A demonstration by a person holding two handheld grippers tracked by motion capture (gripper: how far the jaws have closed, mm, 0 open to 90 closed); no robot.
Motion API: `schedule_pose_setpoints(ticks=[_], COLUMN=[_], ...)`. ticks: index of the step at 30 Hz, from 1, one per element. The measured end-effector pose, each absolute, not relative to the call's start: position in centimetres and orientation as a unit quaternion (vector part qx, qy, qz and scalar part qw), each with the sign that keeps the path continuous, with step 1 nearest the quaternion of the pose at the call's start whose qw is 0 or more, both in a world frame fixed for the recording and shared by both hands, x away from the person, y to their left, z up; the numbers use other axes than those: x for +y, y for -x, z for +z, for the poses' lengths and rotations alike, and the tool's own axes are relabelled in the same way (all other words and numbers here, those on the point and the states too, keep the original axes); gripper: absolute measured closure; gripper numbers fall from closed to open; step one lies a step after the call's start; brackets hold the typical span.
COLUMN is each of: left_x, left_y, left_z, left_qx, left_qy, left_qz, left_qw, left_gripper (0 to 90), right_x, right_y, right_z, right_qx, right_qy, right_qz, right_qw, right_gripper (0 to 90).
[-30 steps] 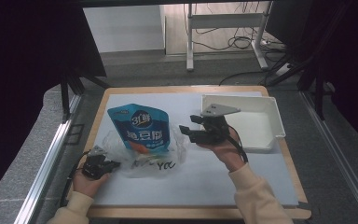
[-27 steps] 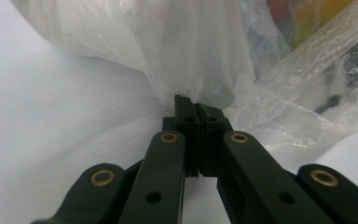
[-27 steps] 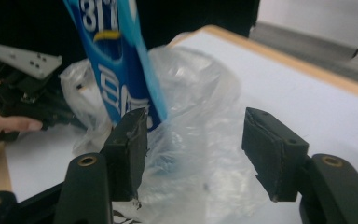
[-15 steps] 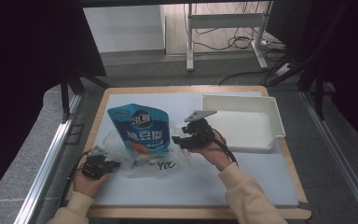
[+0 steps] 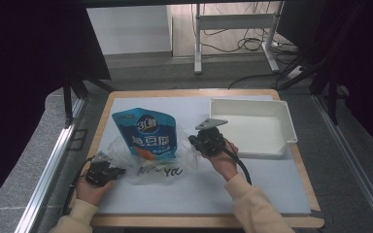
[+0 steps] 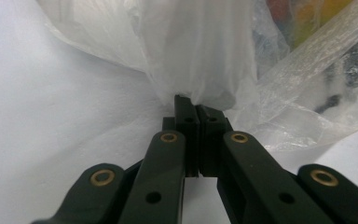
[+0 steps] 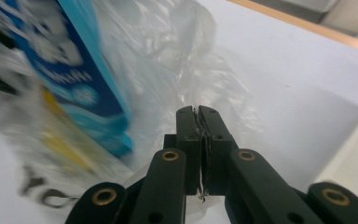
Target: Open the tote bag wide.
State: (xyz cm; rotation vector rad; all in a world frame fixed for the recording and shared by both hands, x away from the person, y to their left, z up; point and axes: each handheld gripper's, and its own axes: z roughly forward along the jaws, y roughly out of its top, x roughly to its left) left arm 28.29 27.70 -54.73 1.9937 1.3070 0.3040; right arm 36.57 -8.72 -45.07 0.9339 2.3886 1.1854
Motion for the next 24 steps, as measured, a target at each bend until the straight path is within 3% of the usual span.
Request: schedule_pose_setpoints(ticks=[4, 13, 24], left_x=[27.7, 27.7, 27.8], left_y=[-28.3, -28.3, -28.3], left_z=[-54.7, -54.7, -54.7], left_qx=[0.505, 0.506, 0.506], left_qy=[-0.776, -0.775, -0.775], left_qz=[0.118, 0.117, 0.117], left_qw=[0.359, 0.360, 0.361], left_gripper=[89.5, 89.5, 89.4], right_x=[-8.2, -8.1, -8.7], right_y=[-36.1, -37.0, -37.4], right_z=[-47.2, -51.8, -53.2], right_qx=[0.839, 0.848, 0.841], right_qy=[-0.331, -0.365, -0.381], right_qz=[0.392, 0.357, 0.363], right_qw=[0.181, 0.142, 0.121], right_gripper=[87.1, 87.4, 87.8])
